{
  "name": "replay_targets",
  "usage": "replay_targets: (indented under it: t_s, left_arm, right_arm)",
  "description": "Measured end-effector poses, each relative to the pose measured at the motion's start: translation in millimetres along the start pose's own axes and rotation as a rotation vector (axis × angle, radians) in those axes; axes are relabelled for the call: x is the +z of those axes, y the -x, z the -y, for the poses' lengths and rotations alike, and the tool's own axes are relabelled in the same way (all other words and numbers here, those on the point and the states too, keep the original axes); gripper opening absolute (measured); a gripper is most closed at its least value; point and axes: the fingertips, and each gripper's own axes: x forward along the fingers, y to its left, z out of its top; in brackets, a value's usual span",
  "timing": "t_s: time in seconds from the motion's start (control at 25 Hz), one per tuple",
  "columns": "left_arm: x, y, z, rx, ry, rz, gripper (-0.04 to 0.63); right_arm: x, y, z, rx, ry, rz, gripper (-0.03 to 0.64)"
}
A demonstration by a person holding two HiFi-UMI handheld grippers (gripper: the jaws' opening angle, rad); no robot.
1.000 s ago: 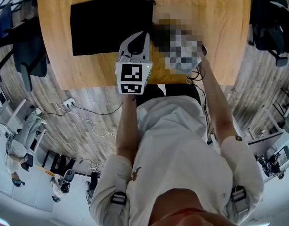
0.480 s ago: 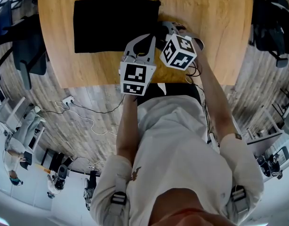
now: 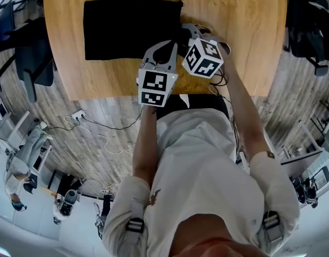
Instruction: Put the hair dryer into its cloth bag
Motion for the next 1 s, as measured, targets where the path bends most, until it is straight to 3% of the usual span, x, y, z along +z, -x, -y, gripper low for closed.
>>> replay_targets:
  t_s: [0.28, 1.0]
  left_arm:
    - [1, 1, -1, 0.004, -0.006, 0.001, 0.020]
    - [5, 0, -1, 0.013, -0.023, -0.001, 0.020]
  right_arm:
    - [-14, 20, 6, -0.073, -0.028, 0.012, 0.302]
    - [-72, 60, 9, -0.210, -0.210, 0.006, 0.281]
